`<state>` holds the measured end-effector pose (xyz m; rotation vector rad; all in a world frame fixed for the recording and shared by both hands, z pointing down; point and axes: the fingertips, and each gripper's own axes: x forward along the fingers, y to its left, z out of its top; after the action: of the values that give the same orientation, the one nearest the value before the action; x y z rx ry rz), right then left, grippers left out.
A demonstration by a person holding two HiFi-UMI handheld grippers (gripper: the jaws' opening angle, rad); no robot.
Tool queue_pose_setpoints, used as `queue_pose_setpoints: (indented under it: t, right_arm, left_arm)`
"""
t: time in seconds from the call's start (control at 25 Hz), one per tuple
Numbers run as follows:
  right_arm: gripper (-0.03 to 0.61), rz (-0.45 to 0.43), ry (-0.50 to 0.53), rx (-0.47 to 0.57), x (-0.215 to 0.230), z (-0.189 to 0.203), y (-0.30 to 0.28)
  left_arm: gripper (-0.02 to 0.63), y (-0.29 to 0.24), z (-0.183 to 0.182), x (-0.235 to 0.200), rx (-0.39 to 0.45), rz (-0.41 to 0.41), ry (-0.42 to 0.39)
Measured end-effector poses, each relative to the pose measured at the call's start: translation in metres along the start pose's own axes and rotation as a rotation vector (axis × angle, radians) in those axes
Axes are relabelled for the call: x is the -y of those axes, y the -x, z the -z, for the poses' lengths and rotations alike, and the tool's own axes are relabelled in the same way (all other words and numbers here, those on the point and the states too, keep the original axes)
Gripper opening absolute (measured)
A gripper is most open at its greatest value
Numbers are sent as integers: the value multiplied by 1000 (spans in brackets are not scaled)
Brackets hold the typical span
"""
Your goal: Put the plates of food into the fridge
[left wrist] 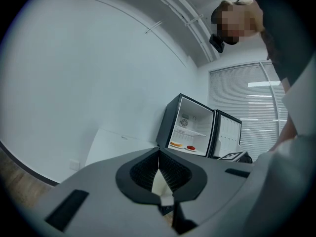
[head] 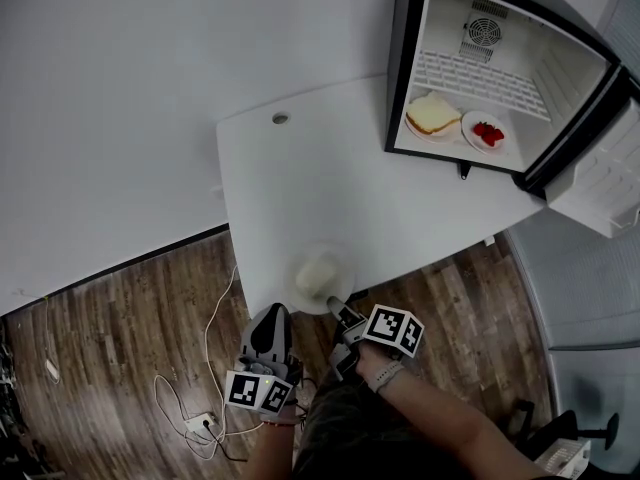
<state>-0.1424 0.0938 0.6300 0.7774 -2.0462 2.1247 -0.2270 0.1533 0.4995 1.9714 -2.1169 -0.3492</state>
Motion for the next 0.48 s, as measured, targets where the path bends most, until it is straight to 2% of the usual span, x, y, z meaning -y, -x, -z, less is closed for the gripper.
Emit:
queue_pose_setpoints:
  t: [0.24, 0.48]
  right_arm:
    - [28, -35, -7, 0, -5, 0, 5]
    - [17, -68, -28, 10, -7, -6, 12]
  left_arm:
    - [8, -7, -1, 2, -6, 12, -4]
    - [8, -14, -1, 2, -13, 22, -10]
